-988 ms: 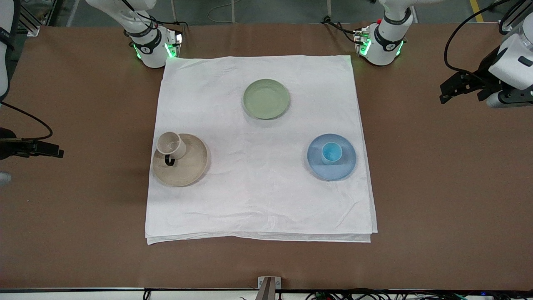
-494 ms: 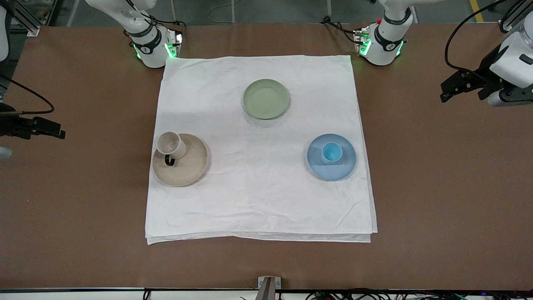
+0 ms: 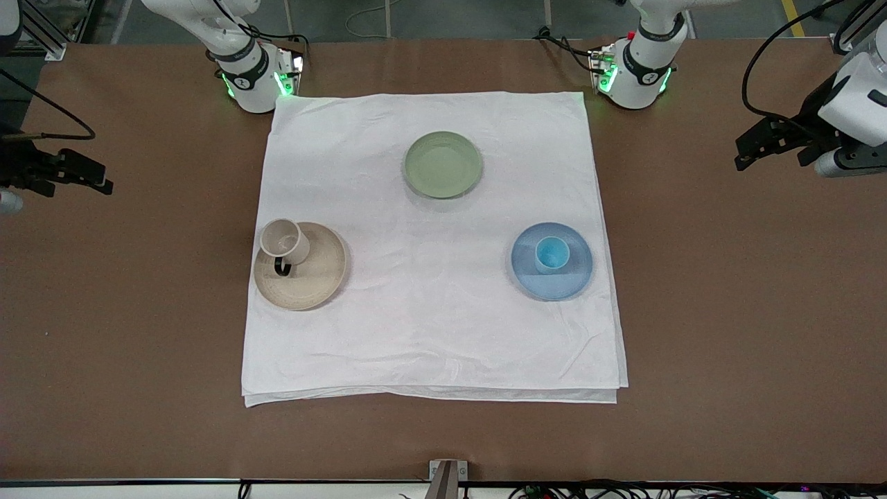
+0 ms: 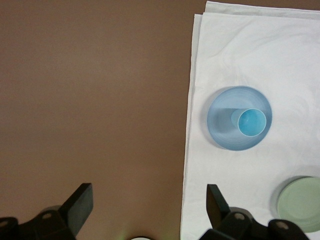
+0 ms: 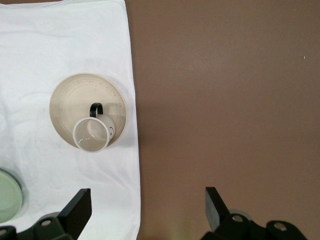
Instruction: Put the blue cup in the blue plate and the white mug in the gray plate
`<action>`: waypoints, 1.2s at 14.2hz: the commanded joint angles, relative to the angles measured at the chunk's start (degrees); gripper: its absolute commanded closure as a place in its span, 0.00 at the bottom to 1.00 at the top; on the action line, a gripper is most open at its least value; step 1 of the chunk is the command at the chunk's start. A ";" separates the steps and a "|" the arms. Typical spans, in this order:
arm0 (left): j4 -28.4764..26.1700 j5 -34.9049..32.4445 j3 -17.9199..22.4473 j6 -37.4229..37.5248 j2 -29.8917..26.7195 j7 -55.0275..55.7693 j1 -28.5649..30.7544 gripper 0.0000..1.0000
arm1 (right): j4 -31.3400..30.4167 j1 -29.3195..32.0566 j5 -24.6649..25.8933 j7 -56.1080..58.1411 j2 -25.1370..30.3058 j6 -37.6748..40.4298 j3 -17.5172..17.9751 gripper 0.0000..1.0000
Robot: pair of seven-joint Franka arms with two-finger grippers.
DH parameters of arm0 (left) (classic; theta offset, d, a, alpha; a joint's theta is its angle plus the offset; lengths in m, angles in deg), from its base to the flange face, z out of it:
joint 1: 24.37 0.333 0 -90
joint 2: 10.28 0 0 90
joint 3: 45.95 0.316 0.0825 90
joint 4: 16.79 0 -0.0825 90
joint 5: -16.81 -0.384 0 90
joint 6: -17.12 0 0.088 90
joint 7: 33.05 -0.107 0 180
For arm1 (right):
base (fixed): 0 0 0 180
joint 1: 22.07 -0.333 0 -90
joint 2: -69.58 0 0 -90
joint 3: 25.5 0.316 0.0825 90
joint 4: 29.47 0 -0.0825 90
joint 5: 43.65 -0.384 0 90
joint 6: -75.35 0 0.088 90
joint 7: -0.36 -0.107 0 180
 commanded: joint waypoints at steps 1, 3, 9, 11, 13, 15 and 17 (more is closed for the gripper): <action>1.23 -0.41 -0.12 0.80 0.27 -0.99 0.39 0.00 | -2.43 -0.60 1.25 0.28 4.24 0.46 -0.75 0.00; 1.40 -0.41 -0.12 0.72 0.70 -1.00 0.48 0.00 | -2.43 -0.60 2.38 0.29 4.16 0.37 -0.75 0.00; 3.07 -0.50 -0.21 0.80 1.67 -1.35 0.30 0.00 | -1.81 -0.60 3.27 2.57 4.25 0.19 -0.22 0.00; 3.78 -0.58 -0.12 1.06 1.67 -1.61 0.39 0.00 | -1.81 -0.25 3.36 2.66 4.25 0.46 -0.22 0.00; 3.69 -0.59 -0.21 1.07 1.76 -1.61 0.31 0.00 | -1.90 -0.60 3.27 2.66 4.34 0.63 -0.49 0.00; 3.51 -0.67 -0.21 1.24 1.76 -1.61 0.30 0.00 | -1.90 -0.25 3.18 2.40 4.34 1.16 -0.49 0.00; 3.60 -0.67 -0.12 1.33 1.76 -1.61 0.30 0.00 | -1.90 -0.33 3.01 2.22 4.34 1.25 -0.49 0.00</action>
